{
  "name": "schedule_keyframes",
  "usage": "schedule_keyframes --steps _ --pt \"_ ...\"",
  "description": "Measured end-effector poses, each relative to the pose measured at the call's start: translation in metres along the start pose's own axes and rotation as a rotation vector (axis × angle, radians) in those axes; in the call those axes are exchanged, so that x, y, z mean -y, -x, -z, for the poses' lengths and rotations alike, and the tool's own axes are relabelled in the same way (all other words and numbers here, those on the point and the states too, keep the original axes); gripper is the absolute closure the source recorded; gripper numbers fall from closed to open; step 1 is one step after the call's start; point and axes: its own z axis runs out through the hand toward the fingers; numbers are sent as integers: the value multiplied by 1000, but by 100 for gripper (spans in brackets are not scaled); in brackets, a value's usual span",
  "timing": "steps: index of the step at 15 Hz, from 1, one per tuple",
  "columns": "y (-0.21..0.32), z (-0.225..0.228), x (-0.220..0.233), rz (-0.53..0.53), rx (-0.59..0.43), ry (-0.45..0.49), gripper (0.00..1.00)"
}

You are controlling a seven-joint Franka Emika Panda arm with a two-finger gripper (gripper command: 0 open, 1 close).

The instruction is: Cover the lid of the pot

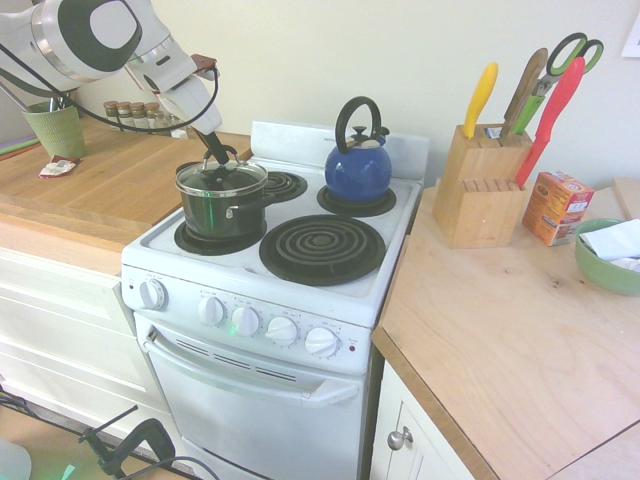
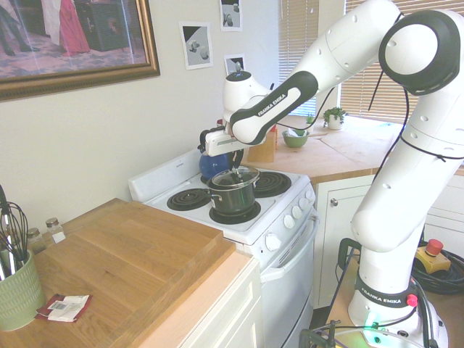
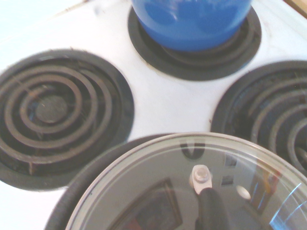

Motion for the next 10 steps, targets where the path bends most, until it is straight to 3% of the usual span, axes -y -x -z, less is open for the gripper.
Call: schedule_keyframes --steps 10 --pt "22 -6 7 4 -15 -19 100"
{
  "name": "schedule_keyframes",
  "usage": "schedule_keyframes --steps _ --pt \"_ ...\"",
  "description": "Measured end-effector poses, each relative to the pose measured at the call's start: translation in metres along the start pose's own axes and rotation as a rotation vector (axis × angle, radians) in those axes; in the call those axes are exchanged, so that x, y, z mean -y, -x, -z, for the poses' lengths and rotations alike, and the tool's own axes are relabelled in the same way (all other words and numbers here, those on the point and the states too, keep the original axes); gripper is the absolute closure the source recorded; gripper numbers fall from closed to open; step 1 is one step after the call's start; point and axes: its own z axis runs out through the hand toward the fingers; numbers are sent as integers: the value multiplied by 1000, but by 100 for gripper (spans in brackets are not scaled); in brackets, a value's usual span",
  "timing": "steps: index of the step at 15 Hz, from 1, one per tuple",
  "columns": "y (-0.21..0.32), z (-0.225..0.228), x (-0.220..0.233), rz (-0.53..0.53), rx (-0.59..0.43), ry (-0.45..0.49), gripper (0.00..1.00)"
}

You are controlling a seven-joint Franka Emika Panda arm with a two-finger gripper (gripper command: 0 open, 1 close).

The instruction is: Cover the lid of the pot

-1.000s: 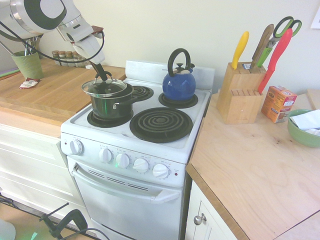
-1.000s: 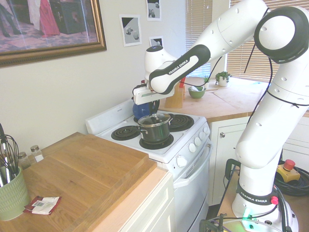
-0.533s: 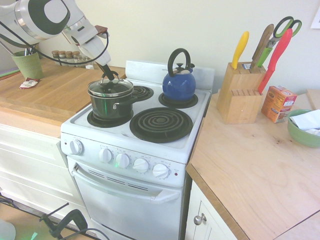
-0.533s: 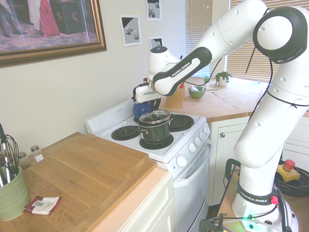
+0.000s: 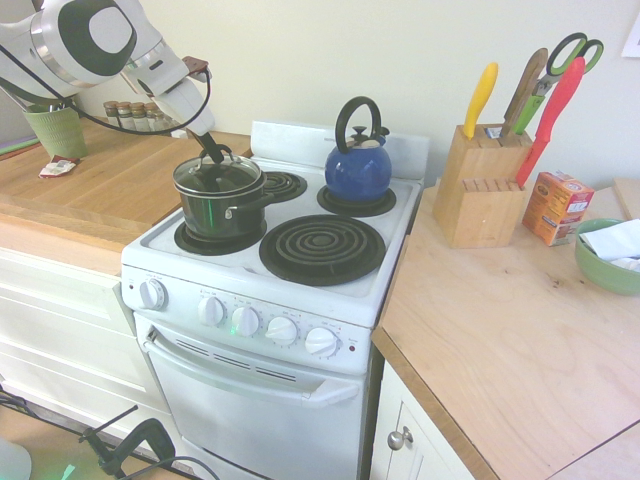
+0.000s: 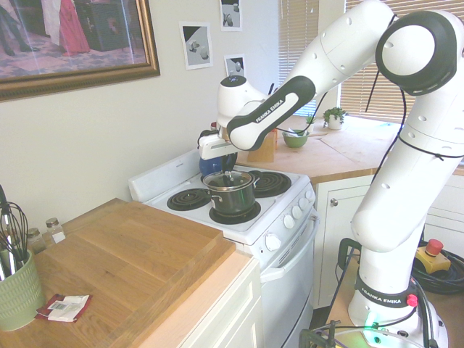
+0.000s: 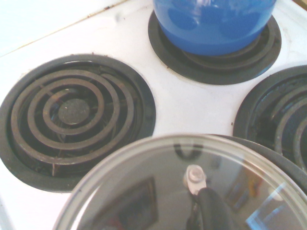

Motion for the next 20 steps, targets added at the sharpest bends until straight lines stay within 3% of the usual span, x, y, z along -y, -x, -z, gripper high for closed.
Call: schedule_keyframes --steps 7,14,15,20 --pt "1 14 -8 3 -14 -14 100" --pt "5 -3 -9 10 -8 -4 100" --pt "5 -4 -8 10 -8 -4 0" --pt "-1 -4 -7 17 13 0 0"
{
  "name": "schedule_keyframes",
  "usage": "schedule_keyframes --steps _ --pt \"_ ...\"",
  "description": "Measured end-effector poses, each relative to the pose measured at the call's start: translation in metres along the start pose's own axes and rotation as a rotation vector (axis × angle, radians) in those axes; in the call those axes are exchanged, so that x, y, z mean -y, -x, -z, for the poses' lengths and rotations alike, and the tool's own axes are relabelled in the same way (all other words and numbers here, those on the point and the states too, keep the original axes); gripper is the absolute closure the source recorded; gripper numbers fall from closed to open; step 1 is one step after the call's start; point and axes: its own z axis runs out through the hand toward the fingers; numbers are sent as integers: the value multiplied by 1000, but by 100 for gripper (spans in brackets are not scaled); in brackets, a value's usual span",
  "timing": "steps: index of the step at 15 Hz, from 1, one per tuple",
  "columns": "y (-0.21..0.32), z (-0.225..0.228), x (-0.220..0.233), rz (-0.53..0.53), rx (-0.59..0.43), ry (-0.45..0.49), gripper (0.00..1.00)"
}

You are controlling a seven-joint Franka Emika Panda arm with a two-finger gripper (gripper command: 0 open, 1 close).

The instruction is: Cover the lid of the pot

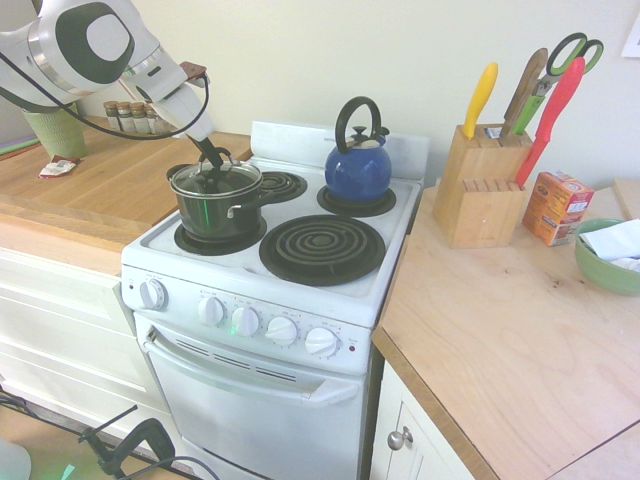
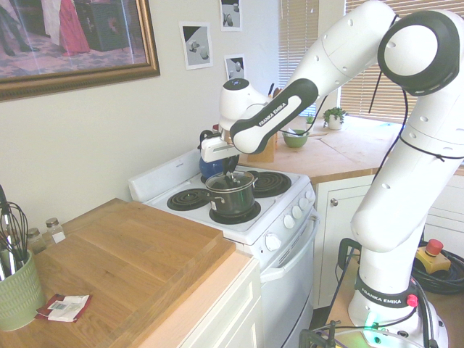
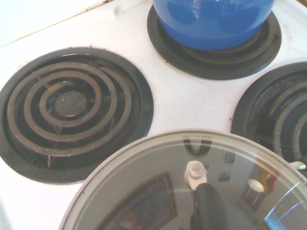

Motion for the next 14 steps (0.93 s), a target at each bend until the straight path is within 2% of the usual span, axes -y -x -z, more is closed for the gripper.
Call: schedule_keyframes --steps 7,10,14 --pt "1 15 9 35 47 61 0" --pt "9 69 27 99 69 56 0" --pt "12 177 40 220 89 52 0"
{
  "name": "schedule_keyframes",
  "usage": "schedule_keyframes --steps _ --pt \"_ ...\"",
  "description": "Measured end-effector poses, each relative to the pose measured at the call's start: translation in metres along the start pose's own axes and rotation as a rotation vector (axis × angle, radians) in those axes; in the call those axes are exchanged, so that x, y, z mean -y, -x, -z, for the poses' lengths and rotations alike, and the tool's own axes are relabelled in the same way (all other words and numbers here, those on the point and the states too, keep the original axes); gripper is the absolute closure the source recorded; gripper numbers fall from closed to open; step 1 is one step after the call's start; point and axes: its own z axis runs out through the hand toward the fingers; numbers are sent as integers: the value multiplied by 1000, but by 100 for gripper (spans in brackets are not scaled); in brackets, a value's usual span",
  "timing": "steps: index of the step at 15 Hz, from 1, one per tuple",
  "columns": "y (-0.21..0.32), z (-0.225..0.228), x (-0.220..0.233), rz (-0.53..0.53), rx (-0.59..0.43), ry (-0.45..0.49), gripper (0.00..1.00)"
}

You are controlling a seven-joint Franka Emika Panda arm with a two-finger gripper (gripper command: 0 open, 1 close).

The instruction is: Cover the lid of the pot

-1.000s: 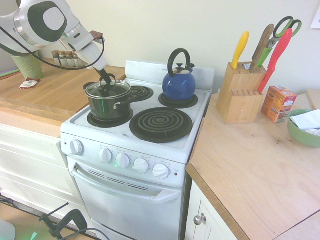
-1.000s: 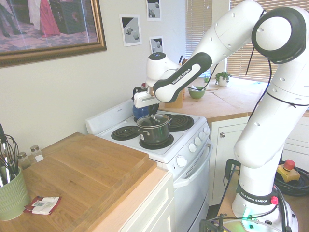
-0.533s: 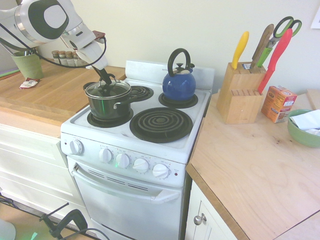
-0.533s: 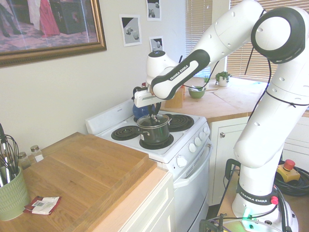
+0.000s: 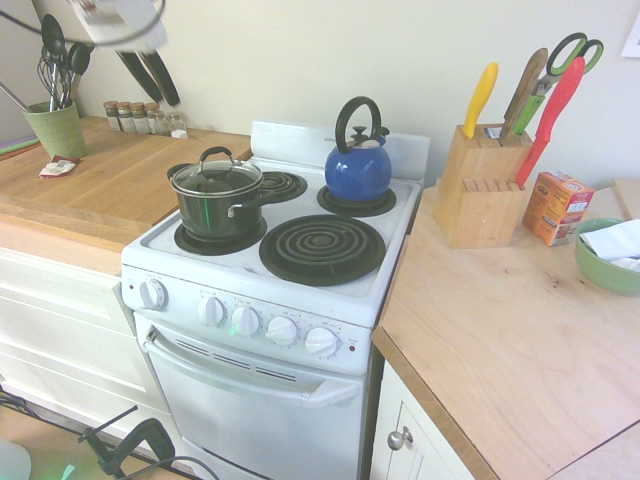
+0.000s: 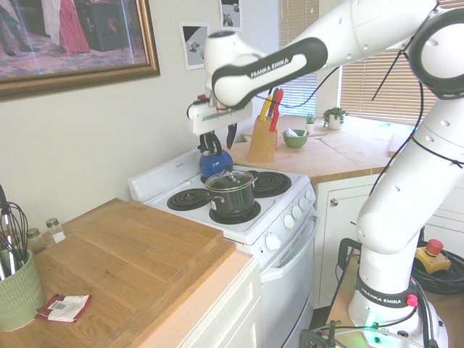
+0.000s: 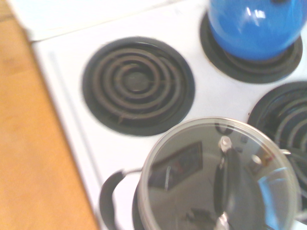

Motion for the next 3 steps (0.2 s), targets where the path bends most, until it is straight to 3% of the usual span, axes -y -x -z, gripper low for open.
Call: schedule_keyframes --steps 3 --pt "5 72 -1 55 5 -19 0"
